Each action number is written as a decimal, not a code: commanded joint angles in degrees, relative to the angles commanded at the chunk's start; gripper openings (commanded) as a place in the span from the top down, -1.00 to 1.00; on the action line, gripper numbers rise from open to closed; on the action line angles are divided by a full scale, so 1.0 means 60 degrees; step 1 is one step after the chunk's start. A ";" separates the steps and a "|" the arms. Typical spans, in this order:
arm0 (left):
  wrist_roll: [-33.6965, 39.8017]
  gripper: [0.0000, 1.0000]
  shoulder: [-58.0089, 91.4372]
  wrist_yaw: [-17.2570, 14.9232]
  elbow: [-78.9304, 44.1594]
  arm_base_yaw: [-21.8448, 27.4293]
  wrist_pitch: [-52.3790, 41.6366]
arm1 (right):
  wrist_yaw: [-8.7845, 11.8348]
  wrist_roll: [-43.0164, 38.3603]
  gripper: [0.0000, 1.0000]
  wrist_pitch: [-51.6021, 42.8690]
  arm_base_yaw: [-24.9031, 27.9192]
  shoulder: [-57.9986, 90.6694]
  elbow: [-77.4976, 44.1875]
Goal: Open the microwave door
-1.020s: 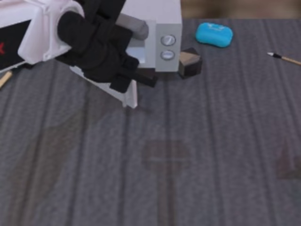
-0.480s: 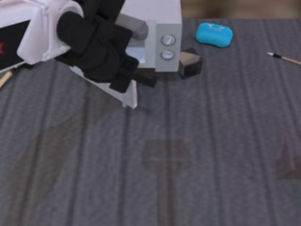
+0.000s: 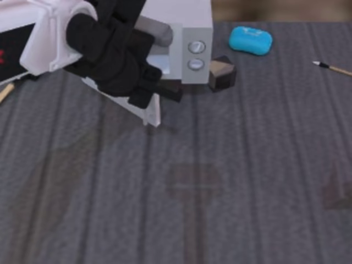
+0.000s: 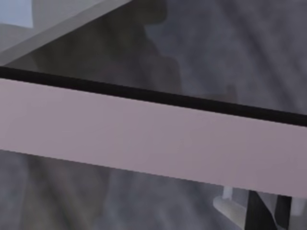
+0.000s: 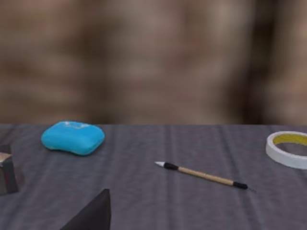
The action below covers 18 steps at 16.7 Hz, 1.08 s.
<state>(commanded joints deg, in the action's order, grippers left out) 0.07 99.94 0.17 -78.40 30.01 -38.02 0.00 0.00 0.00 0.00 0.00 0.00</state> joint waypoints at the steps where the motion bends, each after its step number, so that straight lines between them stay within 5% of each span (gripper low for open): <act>1: 0.0000 1.00 0.0000 0.0000 0.0000 0.0000 0.0000 | 0.0000 0.0000 -1.00 0.0000 0.0000 0.0000 0.0000; 18: -0.1427 1.00 -0.0647 -0.0832 0.0734 -0.0504 0.0025 | 0.0000 0.0000 -1.00 0.0000 0.0000 0.0000 0.0000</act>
<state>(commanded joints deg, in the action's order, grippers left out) -8.49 96.06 -4.82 -73.99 26.98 -37.87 0.00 0.00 0.00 0.00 0.00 0.00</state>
